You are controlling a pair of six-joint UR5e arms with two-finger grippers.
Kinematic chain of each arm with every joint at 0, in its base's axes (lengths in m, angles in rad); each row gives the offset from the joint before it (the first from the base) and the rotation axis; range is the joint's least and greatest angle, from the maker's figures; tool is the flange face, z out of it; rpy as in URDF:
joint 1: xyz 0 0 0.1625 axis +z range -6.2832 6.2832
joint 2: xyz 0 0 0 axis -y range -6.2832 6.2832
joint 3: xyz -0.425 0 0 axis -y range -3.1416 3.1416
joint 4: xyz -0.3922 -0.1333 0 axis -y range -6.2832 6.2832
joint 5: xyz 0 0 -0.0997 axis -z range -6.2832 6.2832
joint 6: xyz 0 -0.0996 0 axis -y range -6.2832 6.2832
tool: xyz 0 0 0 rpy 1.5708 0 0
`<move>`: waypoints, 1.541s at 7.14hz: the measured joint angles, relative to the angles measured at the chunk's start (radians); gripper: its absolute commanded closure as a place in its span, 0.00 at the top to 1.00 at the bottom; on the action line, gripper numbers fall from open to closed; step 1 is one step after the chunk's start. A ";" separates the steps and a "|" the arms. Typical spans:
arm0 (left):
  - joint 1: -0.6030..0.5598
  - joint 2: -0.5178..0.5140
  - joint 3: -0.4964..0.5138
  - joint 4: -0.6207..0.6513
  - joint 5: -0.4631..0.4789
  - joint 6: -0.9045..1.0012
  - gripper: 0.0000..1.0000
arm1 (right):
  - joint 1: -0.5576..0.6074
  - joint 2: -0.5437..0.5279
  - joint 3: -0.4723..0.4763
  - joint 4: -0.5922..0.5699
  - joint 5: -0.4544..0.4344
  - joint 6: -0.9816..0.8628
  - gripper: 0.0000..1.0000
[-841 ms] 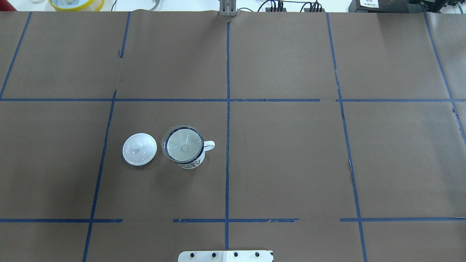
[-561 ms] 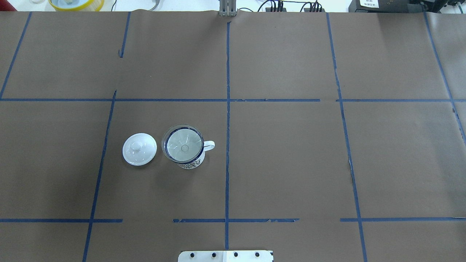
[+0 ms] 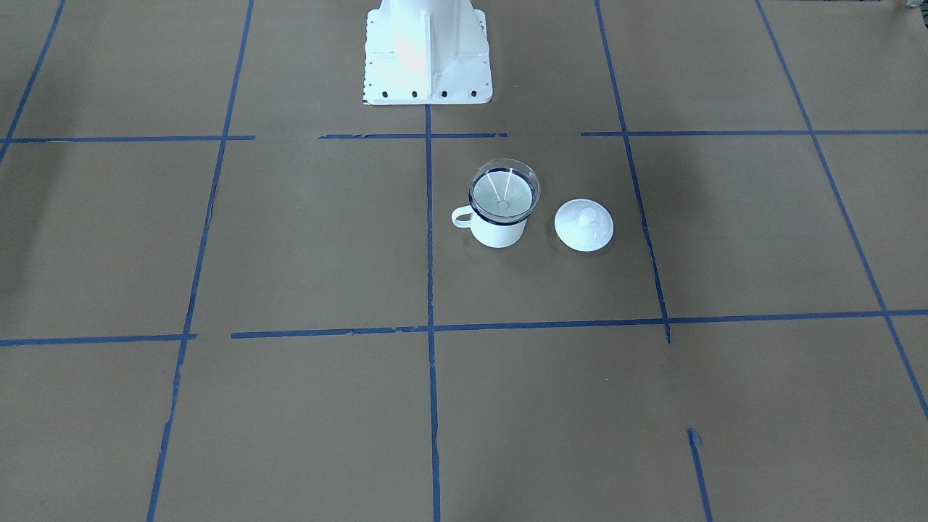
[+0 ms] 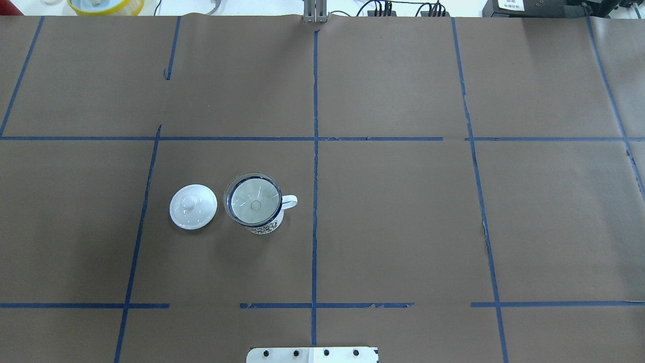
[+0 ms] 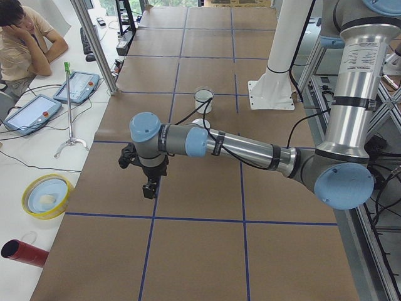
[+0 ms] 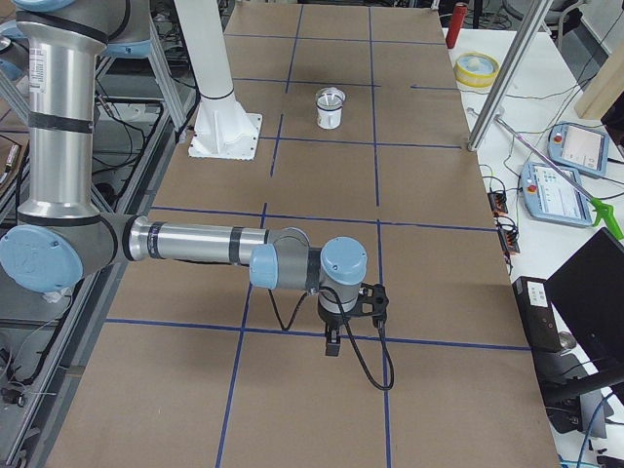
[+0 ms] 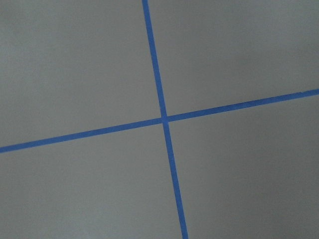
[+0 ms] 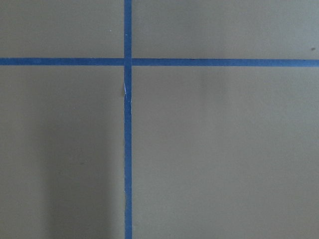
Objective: Remove funnel from cup
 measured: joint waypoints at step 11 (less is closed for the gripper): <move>0.663 -0.411 -0.077 -0.276 0.220 -1.435 1.00 | 0.000 0.000 0.000 0.000 0.000 0.000 1.00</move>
